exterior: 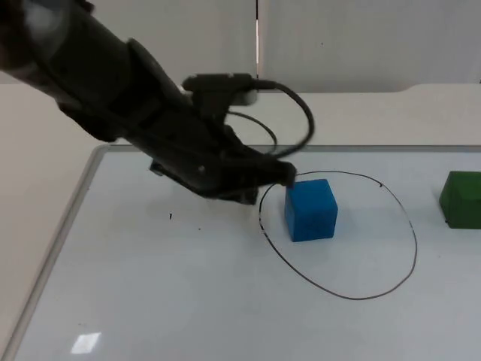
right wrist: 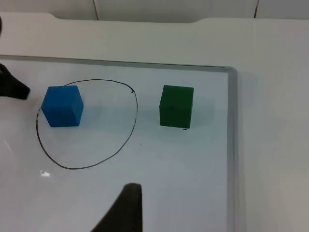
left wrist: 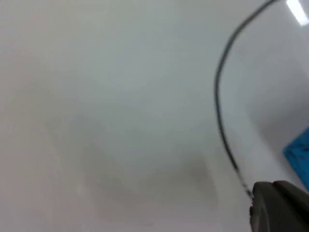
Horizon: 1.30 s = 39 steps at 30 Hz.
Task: Push the two cubes into the marked area.
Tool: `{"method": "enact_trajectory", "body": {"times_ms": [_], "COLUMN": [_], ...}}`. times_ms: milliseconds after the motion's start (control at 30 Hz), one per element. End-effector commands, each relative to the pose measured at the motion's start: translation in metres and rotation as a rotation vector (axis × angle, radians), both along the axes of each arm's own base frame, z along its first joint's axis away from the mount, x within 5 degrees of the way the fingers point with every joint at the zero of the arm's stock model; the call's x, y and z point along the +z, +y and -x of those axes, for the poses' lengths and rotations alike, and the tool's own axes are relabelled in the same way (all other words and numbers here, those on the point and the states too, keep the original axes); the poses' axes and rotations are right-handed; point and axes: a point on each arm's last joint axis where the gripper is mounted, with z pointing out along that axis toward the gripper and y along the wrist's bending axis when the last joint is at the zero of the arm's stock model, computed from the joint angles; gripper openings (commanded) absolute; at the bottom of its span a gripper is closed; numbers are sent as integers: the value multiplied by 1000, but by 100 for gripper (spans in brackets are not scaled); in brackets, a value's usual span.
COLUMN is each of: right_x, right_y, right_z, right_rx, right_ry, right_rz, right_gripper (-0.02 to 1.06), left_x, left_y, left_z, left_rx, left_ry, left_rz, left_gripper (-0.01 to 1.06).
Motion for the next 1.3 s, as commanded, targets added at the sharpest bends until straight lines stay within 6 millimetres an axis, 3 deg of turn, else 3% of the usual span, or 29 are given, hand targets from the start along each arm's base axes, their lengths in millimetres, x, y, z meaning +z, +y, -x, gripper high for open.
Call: {"method": "enact_trajectory", "body": {"times_ms": [0, 367, 900, 1100, 1267], "right_x": [-1, -1, -1, -1, -1], "right_y": [0, 0, 0, 0, 0], "right_z": [0, 0, 0, 0, 0], "right_rx": [-9, -9, -9, -9, -9], "right_ry": [1, 1, 1, 1, 1], "right_rz": [0, 0, 0, 0, 0], "right_gripper": [105, 105, 105, 105, 105], "left_x": [19, 76, 149, 157, 154], "left_y": [17, 61, 74, 90, 118], "left_z": [-9, -16, 10, 25, 54], "left_rx": [19, 80, 46, 100, 179], "left_ry": [-22, -116, -252, -293, -307], "left_rz": [22, 7, -29, -18, -22], "left_gripper": [0, 0, 0, 0, 0]}}
